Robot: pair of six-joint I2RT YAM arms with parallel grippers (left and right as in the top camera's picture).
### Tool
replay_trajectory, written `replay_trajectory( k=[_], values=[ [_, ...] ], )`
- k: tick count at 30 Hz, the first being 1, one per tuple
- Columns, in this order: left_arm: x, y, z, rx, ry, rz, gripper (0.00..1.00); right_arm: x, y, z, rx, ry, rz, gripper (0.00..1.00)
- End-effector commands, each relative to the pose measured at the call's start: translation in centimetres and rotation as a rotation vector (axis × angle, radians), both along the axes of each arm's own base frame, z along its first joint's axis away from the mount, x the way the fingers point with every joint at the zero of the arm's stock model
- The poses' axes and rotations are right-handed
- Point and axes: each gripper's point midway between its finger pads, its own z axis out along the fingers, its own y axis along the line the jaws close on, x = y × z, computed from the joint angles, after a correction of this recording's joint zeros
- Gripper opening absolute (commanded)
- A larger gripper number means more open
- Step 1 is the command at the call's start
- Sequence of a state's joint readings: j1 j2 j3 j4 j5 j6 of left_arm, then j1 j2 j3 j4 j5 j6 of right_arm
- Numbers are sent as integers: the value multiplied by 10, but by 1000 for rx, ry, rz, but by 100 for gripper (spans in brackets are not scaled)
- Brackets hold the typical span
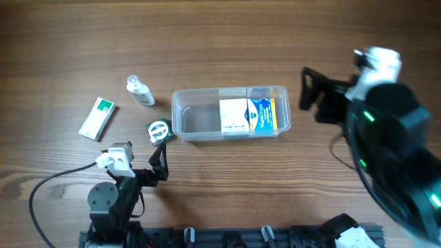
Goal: Pack container
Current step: 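Withdraw the right gripper to the right side of the table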
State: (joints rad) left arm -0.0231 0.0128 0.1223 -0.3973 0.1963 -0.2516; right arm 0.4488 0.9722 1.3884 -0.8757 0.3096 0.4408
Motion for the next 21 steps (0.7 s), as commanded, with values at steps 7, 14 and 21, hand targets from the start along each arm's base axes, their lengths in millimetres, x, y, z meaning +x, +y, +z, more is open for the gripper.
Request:
replay_trajectory(
  k=[7,14,21],
  values=[
    [0,-3,6,-27,-24,-14,100,-40,-29,40,56,-151,-53,100],
    [-3,22,64,-24,-57,137,100,-31,-25,31,39,-117,-53,100],
    [14,48,131,132,250,247,100,-16,-17,18,12,-64,-52,100]
  ],
)
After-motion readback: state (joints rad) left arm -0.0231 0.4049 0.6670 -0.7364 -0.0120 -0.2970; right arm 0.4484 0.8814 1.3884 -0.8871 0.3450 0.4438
